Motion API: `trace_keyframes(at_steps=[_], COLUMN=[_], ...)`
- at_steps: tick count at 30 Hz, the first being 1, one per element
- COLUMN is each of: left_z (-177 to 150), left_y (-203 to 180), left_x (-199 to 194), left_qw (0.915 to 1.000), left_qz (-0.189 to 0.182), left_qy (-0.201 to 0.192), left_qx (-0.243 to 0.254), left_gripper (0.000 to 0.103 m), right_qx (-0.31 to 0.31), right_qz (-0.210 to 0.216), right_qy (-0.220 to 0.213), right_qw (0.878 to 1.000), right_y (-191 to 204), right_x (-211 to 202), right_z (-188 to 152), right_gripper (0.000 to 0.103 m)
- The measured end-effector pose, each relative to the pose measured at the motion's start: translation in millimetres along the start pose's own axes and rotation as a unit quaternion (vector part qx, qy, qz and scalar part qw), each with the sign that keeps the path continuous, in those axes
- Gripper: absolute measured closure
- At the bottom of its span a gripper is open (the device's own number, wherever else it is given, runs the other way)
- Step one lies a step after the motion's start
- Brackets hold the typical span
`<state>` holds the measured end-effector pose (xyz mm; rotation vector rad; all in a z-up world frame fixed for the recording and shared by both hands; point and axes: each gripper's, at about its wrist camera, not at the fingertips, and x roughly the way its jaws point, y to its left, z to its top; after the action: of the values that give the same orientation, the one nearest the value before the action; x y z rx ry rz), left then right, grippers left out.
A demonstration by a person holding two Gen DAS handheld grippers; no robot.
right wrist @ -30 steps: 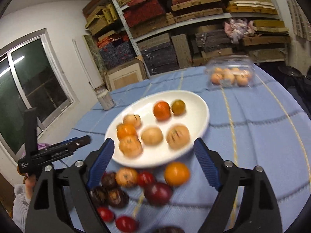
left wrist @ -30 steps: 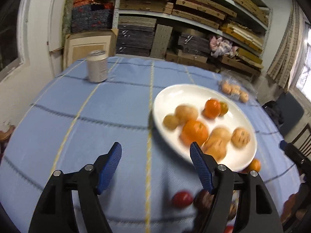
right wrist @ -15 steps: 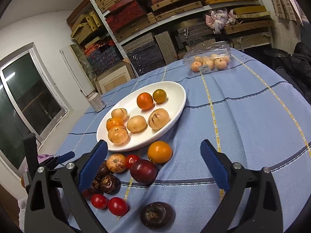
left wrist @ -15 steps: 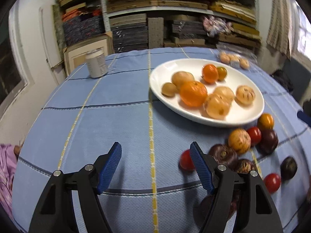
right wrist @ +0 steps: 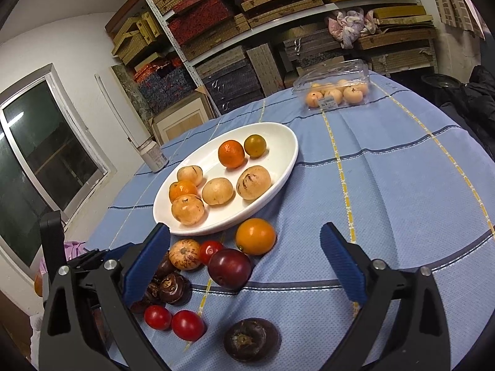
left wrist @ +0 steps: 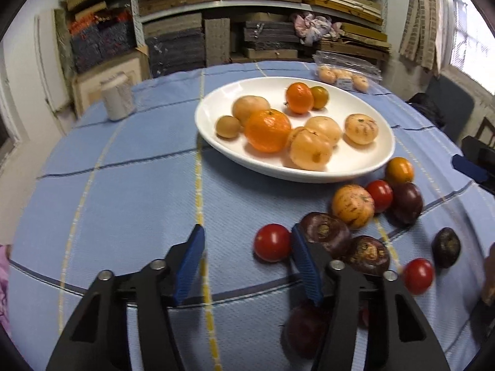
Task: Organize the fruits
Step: 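Grasp a red cherry tomato with the left tool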
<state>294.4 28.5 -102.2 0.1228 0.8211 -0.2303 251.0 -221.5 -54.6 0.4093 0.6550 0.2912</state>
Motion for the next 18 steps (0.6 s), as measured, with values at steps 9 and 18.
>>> trace_keyframes(at_steps=[9,18], left_z=[4.1,3.5], left_y=[0.2,-3.2], left_x=[10.4,14.3], left_qw=[0.9991,0.9974], left_qz=[-0.041,-0.071], left_qy=[0.003,0.014], left_qx=[-0.008,0.001], left_gripper=[0.056,0.078], right_qx=[-0.002,0.000], right_qz=[-0.003,-0.004], right_qy=[0.006,0.006], right_qw=[1.000,1.000], right_y=[0.0,-1.3], right_x=[5.1,6.4], right_z=[-2.6,-4.0], right_gripper=[0.007,0.007])
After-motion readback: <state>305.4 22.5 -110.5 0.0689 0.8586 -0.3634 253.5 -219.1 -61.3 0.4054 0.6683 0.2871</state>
